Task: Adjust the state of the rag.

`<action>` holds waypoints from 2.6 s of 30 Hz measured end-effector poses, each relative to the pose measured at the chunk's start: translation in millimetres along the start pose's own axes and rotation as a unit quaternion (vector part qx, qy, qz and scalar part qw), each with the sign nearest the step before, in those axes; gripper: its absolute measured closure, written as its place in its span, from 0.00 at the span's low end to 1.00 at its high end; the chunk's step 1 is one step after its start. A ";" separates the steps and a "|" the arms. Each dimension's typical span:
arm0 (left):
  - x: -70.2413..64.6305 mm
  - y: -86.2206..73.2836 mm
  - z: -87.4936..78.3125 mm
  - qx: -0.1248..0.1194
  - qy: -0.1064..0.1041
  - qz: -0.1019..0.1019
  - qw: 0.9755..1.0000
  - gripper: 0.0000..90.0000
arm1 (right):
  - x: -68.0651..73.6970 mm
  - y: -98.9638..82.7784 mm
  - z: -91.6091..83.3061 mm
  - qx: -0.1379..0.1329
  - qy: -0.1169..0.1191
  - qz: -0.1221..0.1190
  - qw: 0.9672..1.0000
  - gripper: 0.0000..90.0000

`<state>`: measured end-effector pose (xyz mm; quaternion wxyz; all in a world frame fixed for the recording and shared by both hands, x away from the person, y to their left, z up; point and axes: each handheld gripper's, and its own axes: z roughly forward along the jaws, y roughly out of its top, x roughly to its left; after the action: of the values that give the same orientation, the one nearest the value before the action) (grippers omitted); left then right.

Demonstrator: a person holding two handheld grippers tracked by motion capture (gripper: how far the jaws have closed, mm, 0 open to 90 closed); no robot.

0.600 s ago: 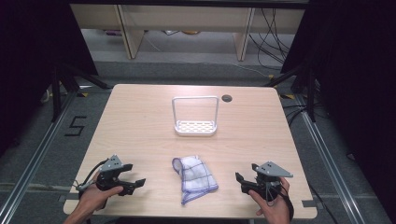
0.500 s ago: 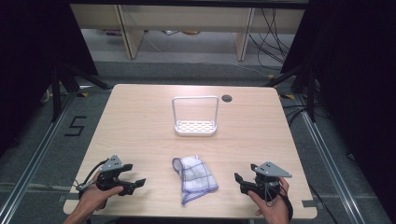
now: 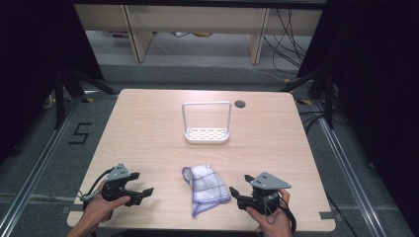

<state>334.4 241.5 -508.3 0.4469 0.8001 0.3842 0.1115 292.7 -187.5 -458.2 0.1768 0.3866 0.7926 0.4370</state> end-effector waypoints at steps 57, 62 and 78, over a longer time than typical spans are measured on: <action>-6.5 6.3 6.5 -0.002 -0.011 -0.002 1.000 0.17 | 55.5 48.7 53.2 0.042 0.066 -0.167 0.983 0.99; -19.1 18.3 33.8 -0.003 -0.038 0.016 0.999 0.21 | 34.6 58.2 36.2 0.019 0.056 -0.145 0.988 0.99; -31.2 48.6 95.4 -0.002 -0.082 0.029 0.996 0.48 | 13.6 73.9 15.9 -0.014 0.043 -0.127 0.991 0.99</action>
<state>388.0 144.3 -519.1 0.4749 0.8166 0.3225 0.0596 327.7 -144.6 -405.0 0.2021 0.2616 0.8358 0.4383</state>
